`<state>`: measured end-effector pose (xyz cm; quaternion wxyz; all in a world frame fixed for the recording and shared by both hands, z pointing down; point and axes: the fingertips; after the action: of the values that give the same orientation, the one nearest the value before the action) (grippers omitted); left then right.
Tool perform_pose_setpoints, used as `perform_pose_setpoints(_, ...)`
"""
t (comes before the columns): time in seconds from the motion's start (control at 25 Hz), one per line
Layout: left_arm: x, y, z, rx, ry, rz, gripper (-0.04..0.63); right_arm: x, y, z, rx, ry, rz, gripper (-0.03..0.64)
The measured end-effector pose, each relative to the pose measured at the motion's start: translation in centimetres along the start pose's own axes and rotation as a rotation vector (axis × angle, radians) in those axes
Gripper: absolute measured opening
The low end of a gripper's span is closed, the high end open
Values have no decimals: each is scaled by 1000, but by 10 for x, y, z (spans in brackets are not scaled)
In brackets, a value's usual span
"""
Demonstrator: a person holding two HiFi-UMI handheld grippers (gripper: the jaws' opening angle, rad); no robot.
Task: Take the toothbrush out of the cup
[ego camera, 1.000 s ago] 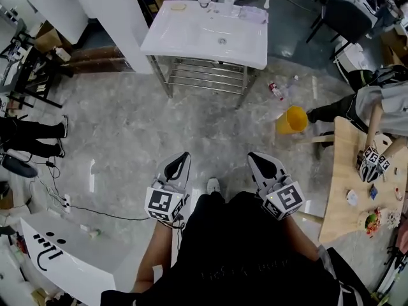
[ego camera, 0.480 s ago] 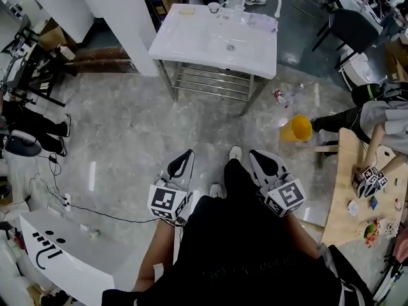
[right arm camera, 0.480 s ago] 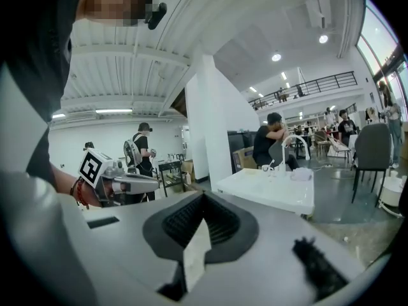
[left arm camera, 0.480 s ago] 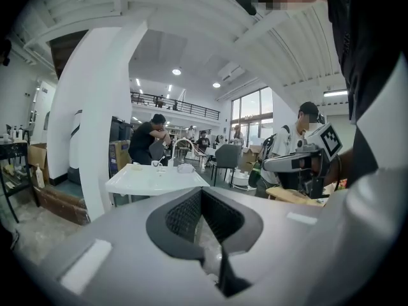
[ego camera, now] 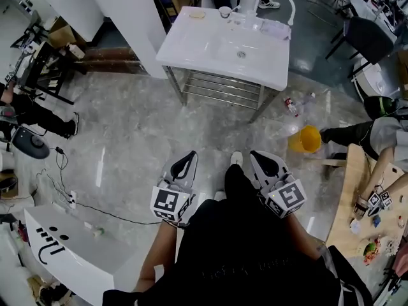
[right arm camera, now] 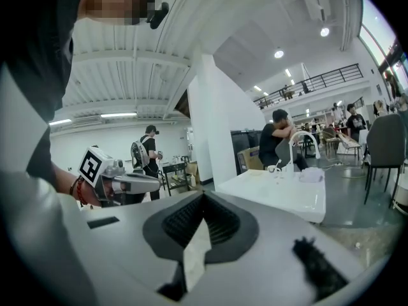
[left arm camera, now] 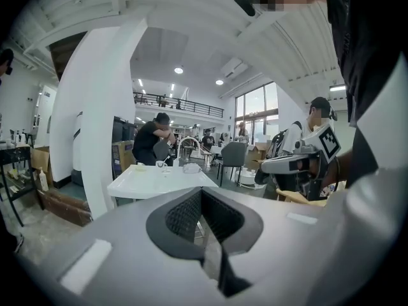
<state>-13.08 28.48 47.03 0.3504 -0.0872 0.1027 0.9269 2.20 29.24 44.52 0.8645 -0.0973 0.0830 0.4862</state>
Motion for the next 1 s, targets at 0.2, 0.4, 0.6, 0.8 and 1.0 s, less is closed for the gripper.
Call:
perform_pose_setpoints(0.2,-35,22,-10,14,23,10,9,-27,-33,-3,-37,2,9,12)
perform_pose_setpoints(0.4,-80,40,-26,-2,43,20,8,-54,-75,-11,-49,7,12,12)
perform_pose_setpoints(0.6,-118,56,-34,1,71,0,8,-78,-112,-15,-38,9,-10,12)
perform_pose_setpoints(0.8,-152,74,-44,9,85,-12,8,-103,-144,-22,-36,10,-23,12)
perform_pose_setpoints(1.0,-189,93,-56,8,86,-19,9,-123,-179,-26,-76,15,-33,12)
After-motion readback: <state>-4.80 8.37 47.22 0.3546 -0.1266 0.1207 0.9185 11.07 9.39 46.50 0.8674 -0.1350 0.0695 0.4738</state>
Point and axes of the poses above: the fingertips, and each gripper's own axes: x backward along the fingers, y to its left, z out of its underside, and after that the axes turned 12 degrees about z, right-handed
